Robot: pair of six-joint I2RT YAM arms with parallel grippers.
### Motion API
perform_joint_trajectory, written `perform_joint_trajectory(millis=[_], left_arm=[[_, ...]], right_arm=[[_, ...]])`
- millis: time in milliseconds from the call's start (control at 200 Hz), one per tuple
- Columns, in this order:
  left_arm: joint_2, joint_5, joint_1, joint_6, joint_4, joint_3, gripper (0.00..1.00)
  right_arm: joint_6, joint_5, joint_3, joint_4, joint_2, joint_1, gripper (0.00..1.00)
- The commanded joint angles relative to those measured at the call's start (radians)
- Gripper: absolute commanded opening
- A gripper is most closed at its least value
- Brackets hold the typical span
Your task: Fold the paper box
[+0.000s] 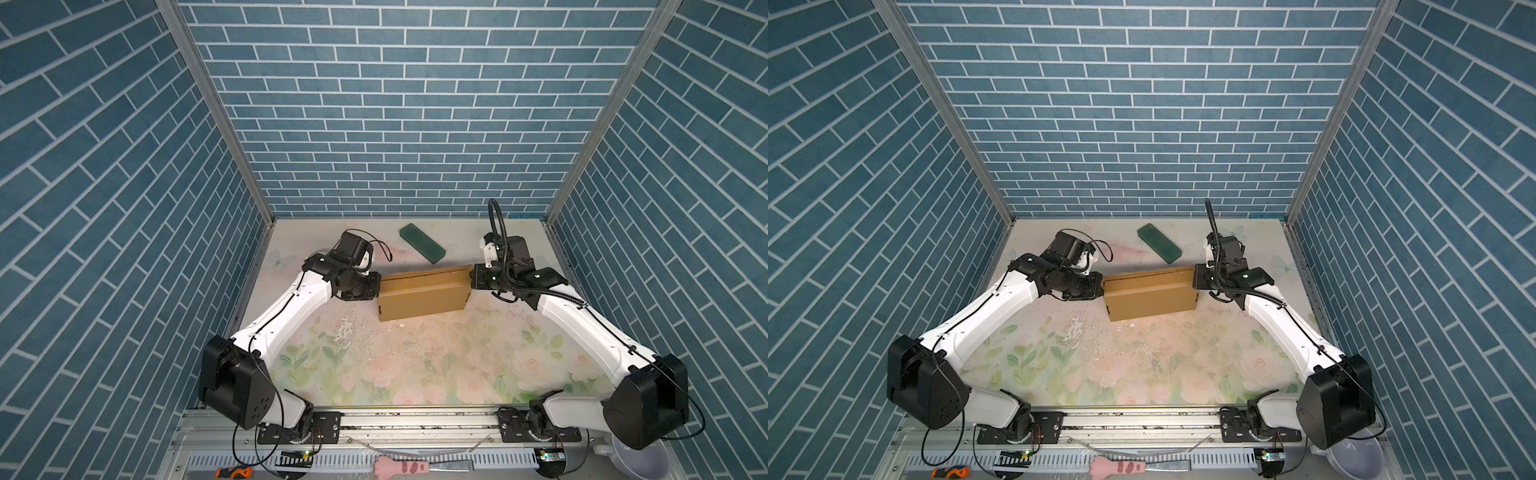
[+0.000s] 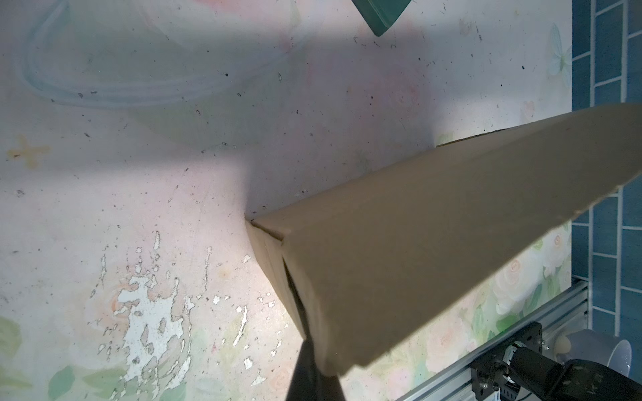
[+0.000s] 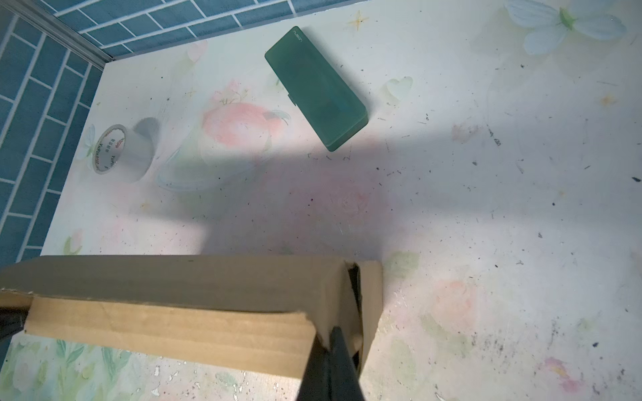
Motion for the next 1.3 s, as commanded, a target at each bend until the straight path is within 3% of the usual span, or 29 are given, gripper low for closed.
perform_joint_trajectory(millis=[0,450,675,915,1295], left_arm=[[0.022,-0.029,-0.003,0.004,-0.004,-0.035,0.0],[0.043,-0.032,-0.005,0.013,0.015,-0.052,0.0],[0.053,-0.028,-0.006,0.02,0.019,-0.048,0.0],[0.055,-0.028,-0.006,0.026,0.013,-0.045,0.0],[0.075,-0.032,-0.006,0.037,-0.005,-0.019,0.0]], right_arm=[[0.011,-0.006,-0.044,-0.095,-0.004,0.006,0.0],[-0.104,0.024,-0.204,0.079,-0.044,0.006,0.0],[-0.113,-0.028,-0.124,0.025,-0.054,0.005,0.0],[-0.165,-0.101,-0.006,-0.087,-0.044,0.004,0.3],[-0.343,-0.055,0.156,-0.274,-0.043,0.002,0.71]])
